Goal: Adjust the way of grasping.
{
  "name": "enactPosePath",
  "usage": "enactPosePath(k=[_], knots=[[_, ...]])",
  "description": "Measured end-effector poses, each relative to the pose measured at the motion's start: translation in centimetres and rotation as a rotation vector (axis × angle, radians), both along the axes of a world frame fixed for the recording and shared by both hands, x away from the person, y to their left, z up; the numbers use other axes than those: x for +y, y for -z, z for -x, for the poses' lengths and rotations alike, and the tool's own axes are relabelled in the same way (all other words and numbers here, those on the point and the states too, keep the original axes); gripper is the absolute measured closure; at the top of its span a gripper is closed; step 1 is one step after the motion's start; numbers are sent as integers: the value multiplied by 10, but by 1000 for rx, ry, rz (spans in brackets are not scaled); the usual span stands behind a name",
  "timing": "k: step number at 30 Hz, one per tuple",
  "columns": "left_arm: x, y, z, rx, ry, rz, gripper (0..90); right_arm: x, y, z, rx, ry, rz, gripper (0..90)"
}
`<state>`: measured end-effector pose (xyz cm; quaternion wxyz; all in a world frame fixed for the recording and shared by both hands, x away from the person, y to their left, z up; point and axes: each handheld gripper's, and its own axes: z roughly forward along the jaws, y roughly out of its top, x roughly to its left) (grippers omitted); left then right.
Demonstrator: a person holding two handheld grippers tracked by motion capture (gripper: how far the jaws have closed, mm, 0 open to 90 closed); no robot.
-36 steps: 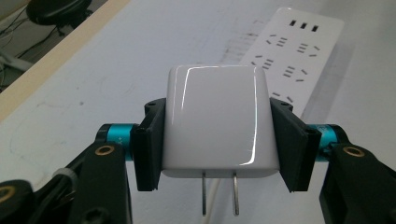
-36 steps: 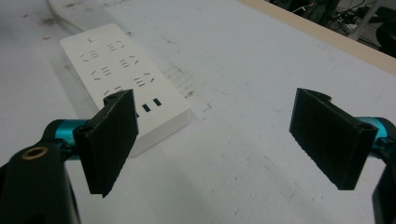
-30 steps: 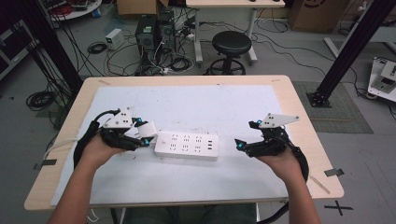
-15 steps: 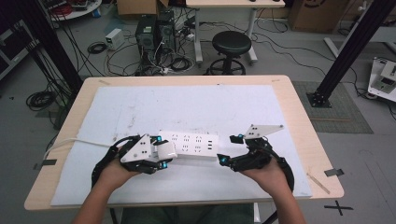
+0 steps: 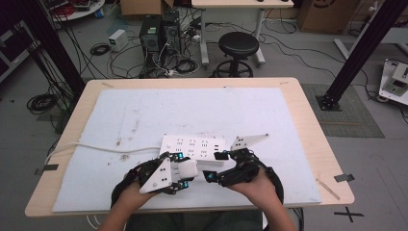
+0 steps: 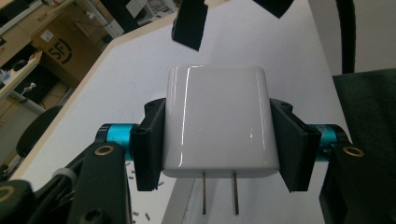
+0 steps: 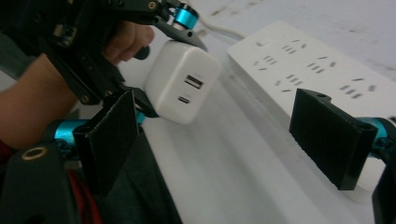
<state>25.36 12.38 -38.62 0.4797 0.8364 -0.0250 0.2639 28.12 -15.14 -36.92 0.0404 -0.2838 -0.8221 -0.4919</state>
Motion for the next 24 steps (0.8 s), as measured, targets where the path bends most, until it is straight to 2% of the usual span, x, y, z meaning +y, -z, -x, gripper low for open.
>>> enactPosePath(k=[4,5,6,7,8,10,12,13,16,18,19,22,24], knots=[[-1,-1,1,-14,3,5,425,4,1,0,18,-16,-28,158],[-3,-3,3,-55,2,18,425,4,1,0,18,-16,-28,158],[-3,-3,3,-55,2,18,425,4,1,0,18,-16,-28,158],[-5,-4,5,-94,7,18,425,12,2,-2,55,-26,-81,159],[-5,-4,6,-93,15,16,425,14,2,-3,63,-33,-95,159],[-6,-4,7,-127,9,6,425,17,3,-4,75,-38,-92,168],[-6,-4,7,-127,9,6,425,20,4,-5,77,-43,-91,170],[-7,-3,9,-137,7,9,425,23,6,-6,94,-47,-101,201],[-7,-3,8,-132,18,7,425,24,7,-7,102,-58,-109,242],[-7,-2,9,-145,14,6,425,26,8,-8,110,-69,-127,255],[-7,-2,9,-144,16,12,425,31,12,-10,133,-90,-150,308],[-7,-3,10,-145,14,16,425,34,13,-11,152,-95,-155,341],[-7,-3,10,-148,14,15,425,34,15,-12,162,-104,-184,390]])
